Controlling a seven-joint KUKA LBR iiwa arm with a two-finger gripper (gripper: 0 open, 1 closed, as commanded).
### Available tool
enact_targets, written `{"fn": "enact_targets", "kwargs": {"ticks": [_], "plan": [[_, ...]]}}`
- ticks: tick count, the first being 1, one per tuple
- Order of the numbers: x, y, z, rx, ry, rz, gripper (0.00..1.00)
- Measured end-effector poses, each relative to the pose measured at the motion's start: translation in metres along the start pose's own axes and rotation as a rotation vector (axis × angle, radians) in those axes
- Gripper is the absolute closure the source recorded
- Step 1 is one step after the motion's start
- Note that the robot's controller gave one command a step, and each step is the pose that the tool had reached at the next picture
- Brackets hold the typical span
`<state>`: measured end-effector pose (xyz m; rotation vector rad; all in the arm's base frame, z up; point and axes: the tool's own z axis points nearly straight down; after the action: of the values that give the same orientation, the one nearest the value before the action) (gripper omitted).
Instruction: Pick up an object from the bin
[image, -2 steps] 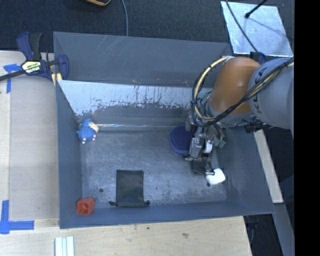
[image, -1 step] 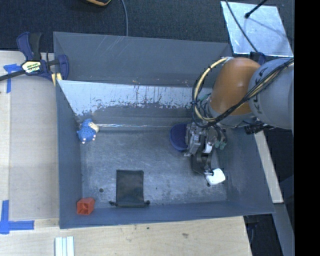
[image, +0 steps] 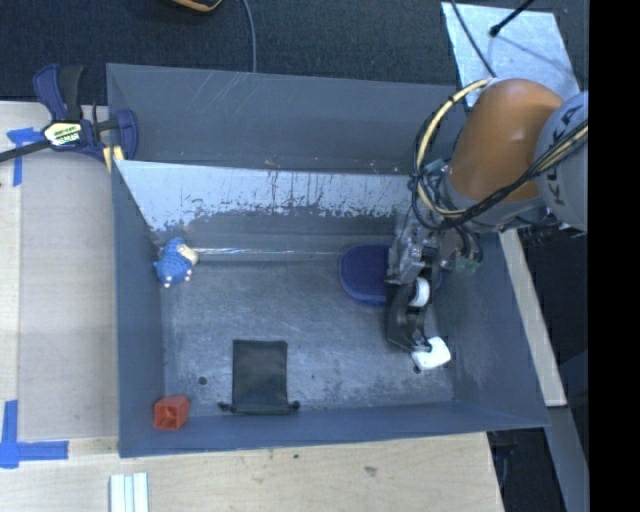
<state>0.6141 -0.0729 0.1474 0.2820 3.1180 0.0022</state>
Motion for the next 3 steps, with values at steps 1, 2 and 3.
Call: {"fn": "enact_targets", "kwargs": {"ticks": [1, 2, 3], "plan": [[0.002, 0.0, 0.005, 0.001, 0.007, -0.001, 0.0], [-0.004, -0.005, 0.046, -0.001, 0.013, -0.344, 0.0], [-0.007, -0.009, 0.05, -0.003, 0.003, -0.376, 0.0]]}}
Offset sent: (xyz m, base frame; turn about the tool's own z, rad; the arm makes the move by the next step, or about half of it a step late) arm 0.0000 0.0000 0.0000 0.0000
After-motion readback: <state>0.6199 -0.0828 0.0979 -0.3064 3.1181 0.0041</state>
